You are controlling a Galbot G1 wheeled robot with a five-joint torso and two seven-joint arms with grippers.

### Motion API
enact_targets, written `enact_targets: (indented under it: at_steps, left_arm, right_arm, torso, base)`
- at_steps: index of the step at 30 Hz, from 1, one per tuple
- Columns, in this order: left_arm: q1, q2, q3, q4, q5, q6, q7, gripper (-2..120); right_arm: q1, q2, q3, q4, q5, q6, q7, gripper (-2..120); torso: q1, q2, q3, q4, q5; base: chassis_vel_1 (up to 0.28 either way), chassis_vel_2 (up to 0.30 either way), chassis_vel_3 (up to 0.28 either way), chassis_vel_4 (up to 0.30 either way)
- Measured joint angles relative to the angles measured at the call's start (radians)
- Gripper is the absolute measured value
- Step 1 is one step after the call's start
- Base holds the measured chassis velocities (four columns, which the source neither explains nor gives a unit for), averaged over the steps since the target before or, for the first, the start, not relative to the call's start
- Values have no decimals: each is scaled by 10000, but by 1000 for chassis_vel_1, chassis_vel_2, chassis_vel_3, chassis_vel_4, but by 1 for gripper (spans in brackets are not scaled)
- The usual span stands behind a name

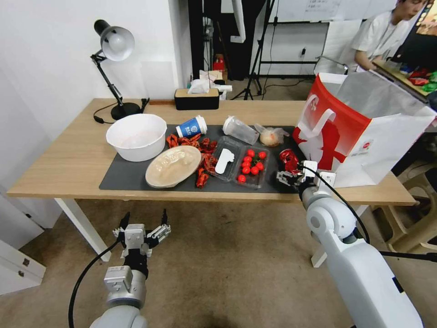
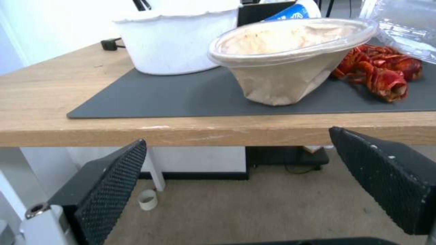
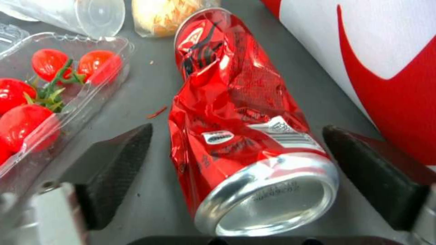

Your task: Pick up the trash from the table and place it into the takeout bag.

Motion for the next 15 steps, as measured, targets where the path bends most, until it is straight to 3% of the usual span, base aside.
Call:
enact_targets:
  at_steps: [6,7,10,15]
  left_arm:
    - [-13,1,5,55,0,-3,-12,100]
    - [-16,6,9,84,-3,-8,-20,100]
    - [-27,8,15,92,-6,-15,-24,100]
    - [-33,9,27,109,-7,-39,-27,100]
  right_arm:
    - [-48,18,26,-10,5,2,22,80]
    - [-78,21,42,-9,12,15,29,72]
    - [-102,21,54,-9,22,43,47,65]
    - [-121,29,62,14,23,76,65,63]
  torso:
    - [0,0,0,0,1]
    - [0,0,0,0,0]
    - [0,0,0,-1,0]
    - [0,0,0,0,0]
  base:
    - [0,0,0,0]
    - [0,0,0,0]
    - [0,0,0,0]
    - [0,0,0,0]
